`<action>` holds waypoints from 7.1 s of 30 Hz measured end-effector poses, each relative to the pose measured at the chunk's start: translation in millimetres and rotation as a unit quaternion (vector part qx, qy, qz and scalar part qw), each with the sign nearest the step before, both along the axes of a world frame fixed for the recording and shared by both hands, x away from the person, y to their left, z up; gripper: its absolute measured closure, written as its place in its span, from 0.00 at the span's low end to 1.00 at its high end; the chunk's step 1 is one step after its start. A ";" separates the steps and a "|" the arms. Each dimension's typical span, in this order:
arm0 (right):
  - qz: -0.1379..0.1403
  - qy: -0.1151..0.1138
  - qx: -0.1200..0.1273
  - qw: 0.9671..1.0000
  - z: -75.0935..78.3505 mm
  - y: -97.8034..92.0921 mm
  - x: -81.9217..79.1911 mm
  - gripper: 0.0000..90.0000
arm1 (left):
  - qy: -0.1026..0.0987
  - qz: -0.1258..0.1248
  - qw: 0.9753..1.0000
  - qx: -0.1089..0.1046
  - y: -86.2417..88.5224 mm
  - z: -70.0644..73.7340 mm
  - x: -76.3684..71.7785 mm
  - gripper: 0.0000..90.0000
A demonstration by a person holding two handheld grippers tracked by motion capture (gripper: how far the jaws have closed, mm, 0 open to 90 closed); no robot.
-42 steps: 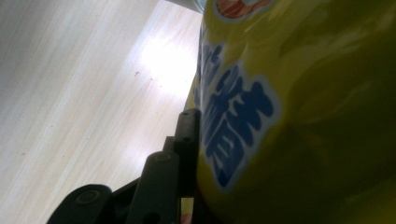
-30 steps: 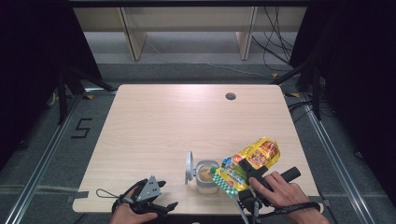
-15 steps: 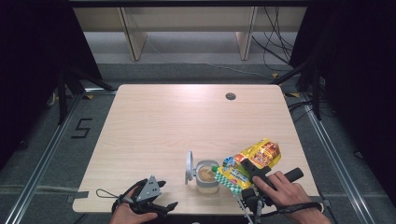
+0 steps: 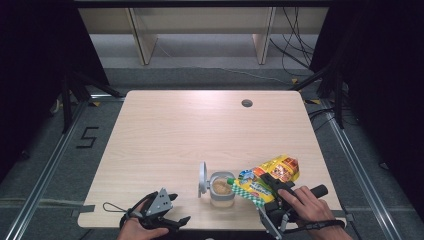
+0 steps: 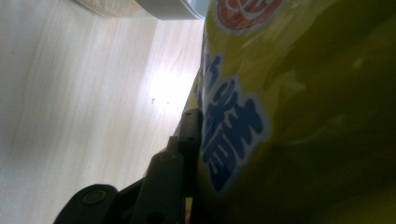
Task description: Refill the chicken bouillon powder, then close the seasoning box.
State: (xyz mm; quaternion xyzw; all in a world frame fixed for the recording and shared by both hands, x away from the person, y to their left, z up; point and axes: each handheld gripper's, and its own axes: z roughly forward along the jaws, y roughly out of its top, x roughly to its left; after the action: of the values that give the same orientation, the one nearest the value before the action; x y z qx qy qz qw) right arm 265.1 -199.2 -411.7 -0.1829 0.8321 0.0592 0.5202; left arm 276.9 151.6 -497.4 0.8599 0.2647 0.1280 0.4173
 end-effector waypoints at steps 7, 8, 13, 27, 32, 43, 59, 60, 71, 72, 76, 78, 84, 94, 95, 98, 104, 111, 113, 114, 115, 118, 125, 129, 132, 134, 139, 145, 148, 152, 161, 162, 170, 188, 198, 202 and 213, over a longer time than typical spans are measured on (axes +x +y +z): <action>-0.005 0.026 0.068 0.997 -7.0 -7.4 3.3 0.83 | 0.005 -0.002 1.000 -0.001 0.4 0.0 0.4 0.21; -0.011 0.030 0.083 0.996 -9.0 -8.7 3.3 0.83 | 0.005 -0.002 1.000 -0.001 0.4 0.0 0.4 0.21; -0.024 0.060 0.147 0.987 -15.1 -14.8 5.7 0.83 | 0.005 -0.002 1.000 -0.004 0.0 0.1 0.0 0.21; -0.038 0.137 0.285 0.948 -19.6 -42.6 21.7 0.85 | -0.003 0.000 1.000 -0.003 0.7 1.1 -0.1 0.21; -0.045 0.156 0.332 0.929 -21.6 -52.8 29.0 0.86 | 0.000 0.002 1.000 -0.011 -0.6 0.5 -0.7 0.21; -0.075 0.183 0.413 0.889 -26.4 -60.4 50.2 0.87 | 0.001 -0.001 1.000 -0.009 -0.6 -0.8 0.4 0.21; -0.119 0.203 0.523 0.819 -42.1 -82.6 72.4 0.87 | -0.001 0.004 1.000 -0.016 -1.0 0.2 -0.4 0.21; -0.123 0.205 0.519 0.820 -43.7 -82.5 72.7 0.87 | -0.003 0.003 1.000 -0.016 -1.0 -0.1 -0.4 0.21; -0.145 0.205 0.561 0.789 -53.2 -96.0 72.5 0.82 | 0.004 -0.003 1.000 -0.004 0.2 0.4 0.3 0.21; -0.145 0.205 0.561 0.789 -53.2 -96.0 72.5 0.82 | 0.004 -0.003 1.000 -0.004 0.2 0.4 0.3 0.21; -0.152 0.198 0.562 0.788 -53.0 -95.0 70.4 0.73 | -0.003 0.000 1.000 -0.008 0.3 -0.1 0.5 0.21; -0.158 0.197 0.576 0.778 -53.3 -96.6 69.6 0.66 | -0.007 -0.008 1.000 -0.002 0.9 1.4 2.0 0.21; -0.185 0.200 0.600 0.752 -49.9 -99.2 56.6 0.46 | 0.000 0.004 1.000 -0.009 1.3 0.0 1.9 0.21; -0.211 0.234 0.631 0.709 -48.6 -106.3 29.9 0.29 | -0.007 0.000 1.000 -0.007 0.6 0.1 4.4 0.21; -0.214 0.239 0.628 0.709 -48.1 -106.2 25.5 0.27 | 0.002 0.012 1.000 -0.014 0.3 -0.3 2.8 0.21; -0.220 0.240 0.627 0.707 -49.7 -104.2 19.5 0.23 | 0.002 0.009 1.000 -0.008 1.2 0.1 3.2 0.21; -0.232 0.242 0.615 0.714 -52.5 -100.6 10.3 0.22 | 0.005 0.012 1.000 -0.020 0.1 -0.7 3.1 0.21; -0.245 0.256 0.602 0.716 -56.3 -96.8 1.9 0.23 | 0.006 0.013 1.000 -0.025 0.0 -0.8 2.0 0.21; -0.251 0.265 0.600 0.711 -57.4 -97.3 0.0 0.22 | 0.002 0.013 1.000 -0.026 1.0 0.1 2.3 0.21; -0.251 0.265 0.600 0.711 -57.4 -97.3 0.0 0.22 | 0.002 0.013 1.000 -0.026 1.0 0.1 2.3 0.21; -0.263 0.265 0.606 0.703 -58.3 -95.9 -2.4 0.22 | 0.003 0.013 1.000 -0.026 1.2 0.2 2.6 0.21; -0.260 0.272 0.595 0.710 -59.7 -98.7 -1.2 0.22 | 0.002 0.007 1.000 -0.014 2.4 1.0 2.9 0.21; -0.271 0.287 0.589 0.705 -62.4 -97.0 -3.1 0.21 | -0.007 0.003 1.000 -0.018 5.4 3.7 2.0 0.26; -0.284 0.281 0.597 0.695 -60.0 -93.9 -8.0 0.23 | -0.009 0.013 0.999 -0.039 6.0 7.7 0.2 0.43; -0.269 0.269 0.593 0.710 -58.7 -98.3 -6.5 0.23 | -0.007 0.009 0.999 -0.043 6.5 12.8 -0.2 0.53; -0.268 0.273 0.600 0.703 -59.4 -98.7 -6.3 0.23 | -0.012 0.010 0.999 -0.046 6.8 15.6 -0.1 0.60; -0.269 0.270 0.604 0.700 -60.4 -101.1 -5.3 0.24 | -0.028 0.012 0.999 -0.041 6.9 22.9 -1.2 0.74; -0.271 0.274 0.602 0.699 -61.7 -103.1 -4.2 0.26 | -0.035 0.008 0.999 -0.028 5.6 29.1 -1.3 0.93; -0.267 0.276 0.599 0.702 -61.0 -102.1 -4.5 0.26 | -0.037 0.002 0.999 -0.028 5.0 30.3 -1.1 0.98; -0.269 0.277 0.598 0.702 -60.8 -101.3 -4.8 0.26 | -0.042 -0.005 0.999 -0.019 4.5 37.5 -0.1 0.99; -0.273 0.280 0.602 0.696 -61.4 -100.2 -4.7 0.26 | -0.046 -0.020 0.998 -0.027 -16.6 52.8 7.8 0.99; -0.273 0.280 0.602 0.696 -61.4 -100.2 -4.7 0.26 | -0.046 -0.020 0.998 -0.027 -16.6 52.8 7.8 0.99; -0.274 0.272 0.595 0.704 -61.3 -100.8 -4.7 0.26 | -0.052 -0.029 0.998 -0.030 -30.7 61.4 15.0 0.99; -0.271 0.284 0.592 0.704 -62.2 -98.6 -3.2 0.26 | -0.061 -0.040 0.997 -0.038 -45.7 72.9 19.6 0.99; -0.272 0.277 0.592 0.706 -61.9 -98.9 -3.8 0.26 | -0.058 -0.052 0.996 -0.044 -53.5 72.2 20.4 0.98; -0.273 0.280 0.592 0.704 -61.9 -98.4 -4.2 0.27 | -0.049 -0.044 0.997 -0.050 -48.8 71.7 19.7 0.95; -0.271 0.275 0.588 0.711 -61.7 -98.7 -3.6 0.26 | -0.034 -0.031 0.996 -0.078 -21.9 63.4 11.3 0.77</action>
State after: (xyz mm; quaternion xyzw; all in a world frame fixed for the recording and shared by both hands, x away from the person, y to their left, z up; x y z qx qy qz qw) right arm 261.5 -297.8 -473.4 0.4176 0.7493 0.4406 0.2646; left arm 288.3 129.7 -434.0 0.8275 0.2328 0.1232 0.4959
